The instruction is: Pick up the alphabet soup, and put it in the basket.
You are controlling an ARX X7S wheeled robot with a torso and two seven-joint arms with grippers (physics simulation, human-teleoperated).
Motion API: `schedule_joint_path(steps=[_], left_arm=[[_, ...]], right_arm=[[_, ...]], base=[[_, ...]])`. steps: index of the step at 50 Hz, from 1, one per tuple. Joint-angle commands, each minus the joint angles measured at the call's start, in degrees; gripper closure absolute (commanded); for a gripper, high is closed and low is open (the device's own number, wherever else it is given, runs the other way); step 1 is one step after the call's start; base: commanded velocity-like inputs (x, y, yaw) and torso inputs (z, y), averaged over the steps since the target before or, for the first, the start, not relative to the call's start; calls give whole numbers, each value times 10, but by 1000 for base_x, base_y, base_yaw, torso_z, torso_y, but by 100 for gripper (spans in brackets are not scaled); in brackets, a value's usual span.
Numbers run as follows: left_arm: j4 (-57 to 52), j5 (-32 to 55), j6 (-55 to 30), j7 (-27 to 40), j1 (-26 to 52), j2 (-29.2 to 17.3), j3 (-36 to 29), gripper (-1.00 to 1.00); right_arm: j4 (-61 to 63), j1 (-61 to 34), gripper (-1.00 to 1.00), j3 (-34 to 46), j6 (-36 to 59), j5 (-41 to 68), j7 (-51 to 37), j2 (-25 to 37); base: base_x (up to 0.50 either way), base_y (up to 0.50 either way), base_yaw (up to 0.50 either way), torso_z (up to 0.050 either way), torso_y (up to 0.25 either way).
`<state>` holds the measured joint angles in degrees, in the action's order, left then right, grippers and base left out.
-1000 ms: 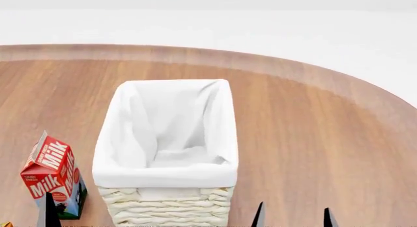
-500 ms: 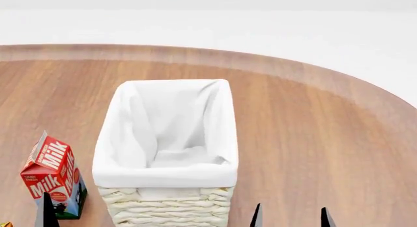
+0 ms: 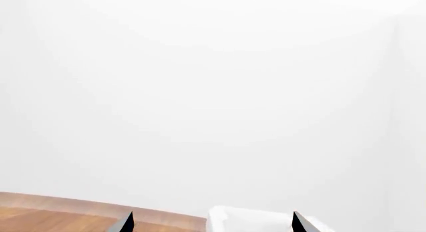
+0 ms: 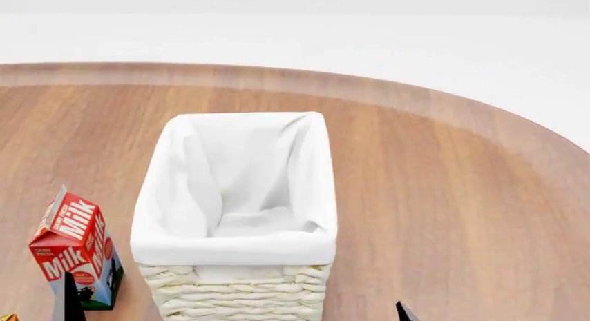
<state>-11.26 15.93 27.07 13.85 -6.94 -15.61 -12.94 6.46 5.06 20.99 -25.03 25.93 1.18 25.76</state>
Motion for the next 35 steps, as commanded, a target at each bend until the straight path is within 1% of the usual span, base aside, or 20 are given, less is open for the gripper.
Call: schedule_joint_path(steps=[1,6,8,13,23,35], left_arm=[[-1,0,0,3,1,-2,-1,-100],[-1,0,1,5,1,-3,-1,-100],[-1,1,1,5,1,-3,-1,-100],[2,0,-1,5,4,-3,-3,-100],[-1,2,0,8,3,-6,-3,-100],[-3,2,2,10,2,-8,-4,-100]], right_arm=[[27,-3,-100,46,36,74,101,60],[24,-11,-100,63,47,99,144,73],[14,-17,-100,61,52,90,132,66],[19,-16,-100,77,49,90,161,73],[26,-8,-100,92,42,74,179,78],[41,-4,-100,122,43,117,253,100]], base=[[0,0,0,0,0],[0,0,0,0,0],[0,0,0,0,0],[0,0,0,0,0],[0,0,0,0,0],[0,0,0,0,0]])
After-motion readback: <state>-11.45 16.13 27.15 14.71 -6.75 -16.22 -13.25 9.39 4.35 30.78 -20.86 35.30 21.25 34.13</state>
